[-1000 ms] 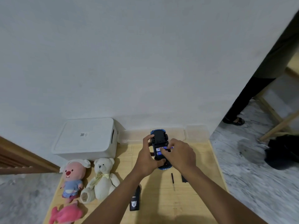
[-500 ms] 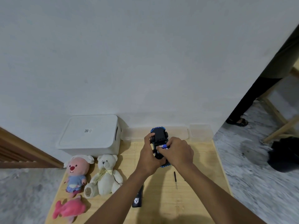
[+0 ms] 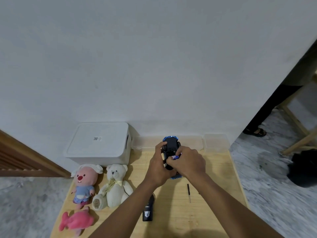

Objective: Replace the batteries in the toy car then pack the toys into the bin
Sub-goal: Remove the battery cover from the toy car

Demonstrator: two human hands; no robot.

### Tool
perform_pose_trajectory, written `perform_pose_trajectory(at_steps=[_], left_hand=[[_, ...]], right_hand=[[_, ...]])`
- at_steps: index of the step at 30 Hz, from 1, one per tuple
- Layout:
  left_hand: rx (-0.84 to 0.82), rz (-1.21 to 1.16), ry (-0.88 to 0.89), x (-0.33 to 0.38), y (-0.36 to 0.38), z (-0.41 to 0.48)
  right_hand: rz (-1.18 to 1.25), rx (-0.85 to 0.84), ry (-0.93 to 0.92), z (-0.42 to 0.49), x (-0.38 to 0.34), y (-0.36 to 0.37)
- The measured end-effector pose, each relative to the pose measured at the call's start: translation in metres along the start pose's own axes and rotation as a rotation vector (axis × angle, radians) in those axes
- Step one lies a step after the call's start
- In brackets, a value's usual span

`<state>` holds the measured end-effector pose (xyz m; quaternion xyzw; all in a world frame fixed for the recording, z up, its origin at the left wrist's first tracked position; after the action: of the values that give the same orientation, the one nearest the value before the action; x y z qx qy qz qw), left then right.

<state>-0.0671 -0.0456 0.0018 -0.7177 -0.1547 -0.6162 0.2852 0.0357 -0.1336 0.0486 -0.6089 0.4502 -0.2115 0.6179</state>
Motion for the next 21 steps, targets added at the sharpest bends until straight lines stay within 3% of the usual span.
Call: perform_pose_trajectory(at_steps=[6,11,15,21], left_hand=[[-0.025,-0.010,-0.018,-0.003,0.002,0.002],[-0.035,-0.001,-0.035,-0.002,-0.002,0.007],[-0.046,-0.003,-0.061,-0.002,-0.002,0.007],[-0.041,0.003,-0.082,-0.004,-0.005,0.007]], right_hand=[[-0.102,0.039,-0.281,0.001,-0.006,0.000],[-0.118,-0.066,-0.464,0.010,-0.006,0.003],[0.030,-0.050,-0.529,0.014,-0.002,-0.006],[0.166,0.007,-0.447,0.021,0.007,-0.022]])
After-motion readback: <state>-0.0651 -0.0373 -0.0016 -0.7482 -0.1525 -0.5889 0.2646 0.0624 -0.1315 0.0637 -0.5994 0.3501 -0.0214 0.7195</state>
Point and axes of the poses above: each hand's wrist, its own z-axis towards the middle knuckle, its own y-axis out of the palm, x = y × z, the point moved 5 cm from there along z, towards the middle knuckle, and after that the axes turned 9 degrees about -z, right-handed, at the moved point
